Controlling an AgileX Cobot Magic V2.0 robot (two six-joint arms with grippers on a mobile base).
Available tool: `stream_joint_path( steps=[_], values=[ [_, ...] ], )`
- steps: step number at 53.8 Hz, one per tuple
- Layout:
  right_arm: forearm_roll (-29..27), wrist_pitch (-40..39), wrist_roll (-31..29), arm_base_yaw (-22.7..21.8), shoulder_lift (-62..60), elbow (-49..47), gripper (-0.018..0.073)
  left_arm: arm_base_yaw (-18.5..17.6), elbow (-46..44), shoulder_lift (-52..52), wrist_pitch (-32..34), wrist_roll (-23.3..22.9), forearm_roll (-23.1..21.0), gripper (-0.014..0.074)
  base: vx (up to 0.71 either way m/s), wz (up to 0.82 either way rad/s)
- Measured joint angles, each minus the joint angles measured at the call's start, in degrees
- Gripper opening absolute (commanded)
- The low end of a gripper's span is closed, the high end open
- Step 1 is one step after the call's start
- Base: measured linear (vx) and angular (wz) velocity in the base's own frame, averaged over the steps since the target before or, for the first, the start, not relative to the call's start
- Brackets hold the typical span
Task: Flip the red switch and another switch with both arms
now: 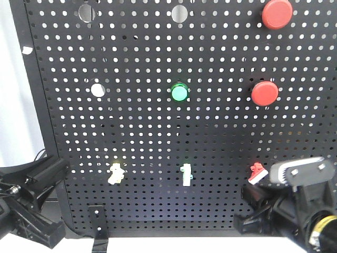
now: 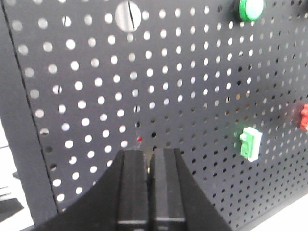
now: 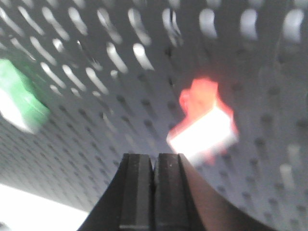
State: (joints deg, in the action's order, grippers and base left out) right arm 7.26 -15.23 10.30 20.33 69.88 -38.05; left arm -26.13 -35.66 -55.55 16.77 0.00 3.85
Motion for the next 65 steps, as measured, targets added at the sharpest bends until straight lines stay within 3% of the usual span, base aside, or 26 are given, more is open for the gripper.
stream_joint_path(
  steps=[21,54,60,65],
  values=[
    [0.56,-1.86,-0.97,2.41,-11.26,0.0,-0.0006,0.0,0.0,0.0,0.43,0.0,0.0,0.0003,0.0,0.0],
    [0.56,-1.75,-1.36,2.41,-11.41,0.0,-0.0006,0.0,0.0,0.0,0.43,0.0,0.0,0.0003,0.0,0.0],
    [0.56,-1.75,-1.36,2.41,-11.41,0.0,-0.0006,0.25,2.03,2.47,-0.28,0.0,0.0,0.0003,0.0,0.0],
    [0.56,-1.75,-1.36,2.41,-11.41,0.0,-0.0006,2.65,6.37,8.49,-2.49,0.0,0.0,0.0003,0.0,0.0]
  ],
)
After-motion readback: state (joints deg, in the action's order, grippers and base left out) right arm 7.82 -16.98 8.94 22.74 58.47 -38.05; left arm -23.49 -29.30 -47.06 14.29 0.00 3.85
